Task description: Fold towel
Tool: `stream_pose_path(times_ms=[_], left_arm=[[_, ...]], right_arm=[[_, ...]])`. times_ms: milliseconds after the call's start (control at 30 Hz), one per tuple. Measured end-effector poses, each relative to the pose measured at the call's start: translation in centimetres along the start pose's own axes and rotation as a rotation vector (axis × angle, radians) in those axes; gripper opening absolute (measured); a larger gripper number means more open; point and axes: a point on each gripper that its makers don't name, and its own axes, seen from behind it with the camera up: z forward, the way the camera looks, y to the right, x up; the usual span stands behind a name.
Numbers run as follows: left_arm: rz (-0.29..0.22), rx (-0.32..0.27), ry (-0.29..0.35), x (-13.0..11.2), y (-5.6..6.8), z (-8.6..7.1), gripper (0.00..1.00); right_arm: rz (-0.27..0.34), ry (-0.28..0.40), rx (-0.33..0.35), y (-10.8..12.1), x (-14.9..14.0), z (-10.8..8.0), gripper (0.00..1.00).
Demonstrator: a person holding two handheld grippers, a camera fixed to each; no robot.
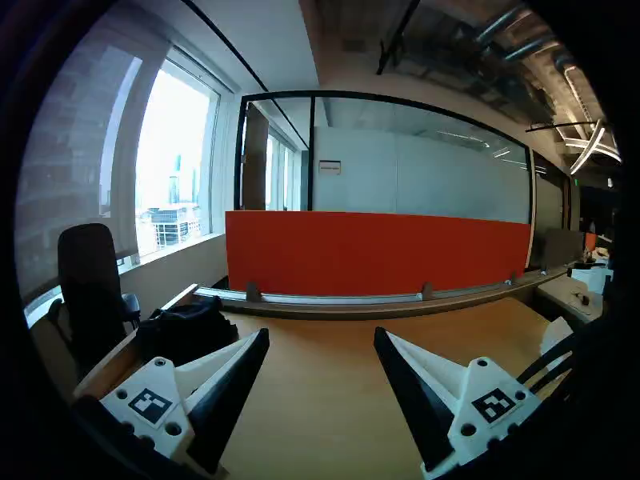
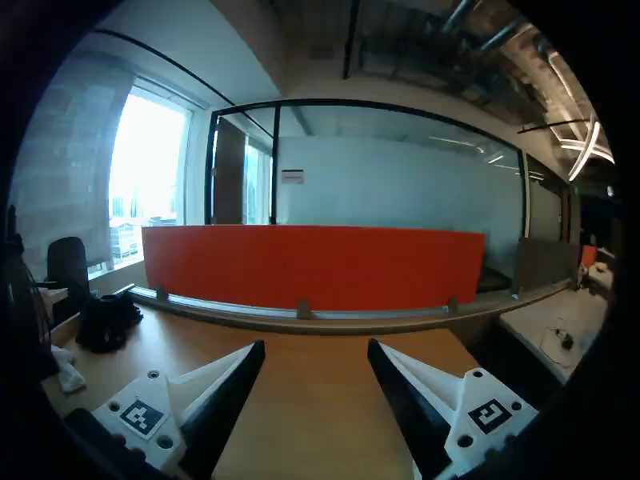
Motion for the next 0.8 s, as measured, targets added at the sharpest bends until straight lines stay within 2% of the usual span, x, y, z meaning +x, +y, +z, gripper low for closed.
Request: stream_pose_path(times_ms=[300, 567, 800], left_arm=[[0.010, -0.005, 0.018, 0.6, 0.0, 0.0, 0.97], [0.015, -0.002, 0.039, 1.2, -0.2, 0.0, 0.97], [-0.004, 0.007, 0.054, 1.2, -0.5, -0.3, 0.97]], right_arm=[[-0.006, 0.002, -0.007, -0.5, 0.4, -0.3, 1.00], [0.021, 0.019, -0.016, -0.4, 1.5, -0.7, 1.00], [0.050, 0.035, -0.010, -1.0, 2.8, -1.3, 1.00]])
